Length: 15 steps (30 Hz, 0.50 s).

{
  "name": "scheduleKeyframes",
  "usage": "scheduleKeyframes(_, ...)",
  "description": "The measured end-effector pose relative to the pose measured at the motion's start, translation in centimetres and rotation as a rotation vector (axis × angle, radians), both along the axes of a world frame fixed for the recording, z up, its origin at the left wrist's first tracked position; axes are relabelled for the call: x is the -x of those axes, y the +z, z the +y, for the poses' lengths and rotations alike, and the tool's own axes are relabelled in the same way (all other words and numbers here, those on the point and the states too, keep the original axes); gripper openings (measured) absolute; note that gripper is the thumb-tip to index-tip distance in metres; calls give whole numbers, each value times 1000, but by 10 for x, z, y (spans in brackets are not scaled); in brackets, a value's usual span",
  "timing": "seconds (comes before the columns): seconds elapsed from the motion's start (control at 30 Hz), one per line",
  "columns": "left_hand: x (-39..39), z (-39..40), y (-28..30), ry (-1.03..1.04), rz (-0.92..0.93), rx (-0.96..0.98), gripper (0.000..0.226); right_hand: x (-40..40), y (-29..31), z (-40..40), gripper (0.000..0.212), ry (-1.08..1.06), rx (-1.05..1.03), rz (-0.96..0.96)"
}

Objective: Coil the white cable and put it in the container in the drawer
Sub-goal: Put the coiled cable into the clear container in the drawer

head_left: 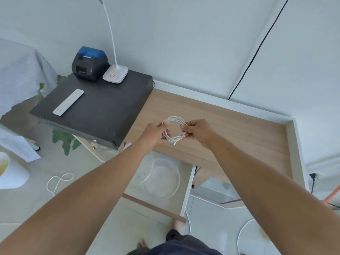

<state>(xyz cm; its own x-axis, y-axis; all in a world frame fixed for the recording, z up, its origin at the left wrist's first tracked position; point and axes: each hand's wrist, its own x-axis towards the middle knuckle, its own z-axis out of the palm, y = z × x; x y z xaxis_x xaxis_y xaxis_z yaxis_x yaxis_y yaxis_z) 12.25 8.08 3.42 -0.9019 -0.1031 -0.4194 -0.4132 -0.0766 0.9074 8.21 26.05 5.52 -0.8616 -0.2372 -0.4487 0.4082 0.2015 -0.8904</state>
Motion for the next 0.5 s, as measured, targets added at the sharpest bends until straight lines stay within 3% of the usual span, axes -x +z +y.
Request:
scheduleKeyframes(0.17, -61, 3, -40, 252, -15, -49, 18, -47, -22, -14, 12, 0, -45, -59)
scheduleKeyframes(0.23, -87, 10, -59, 375, -34, -52, 26, -66, -33, -16, 5, 4, -99, -81)
scheduleKeyframes(0.3, -110, 21, -77, 460, -85, -76, 31, -84, -46, -15, 11, 7, -176, -102)
scheduleKeyframes(0.5, -154, 43, -123, 442, -323, -157, 31, -118, -84, -11, 18, -10, -352, -117)
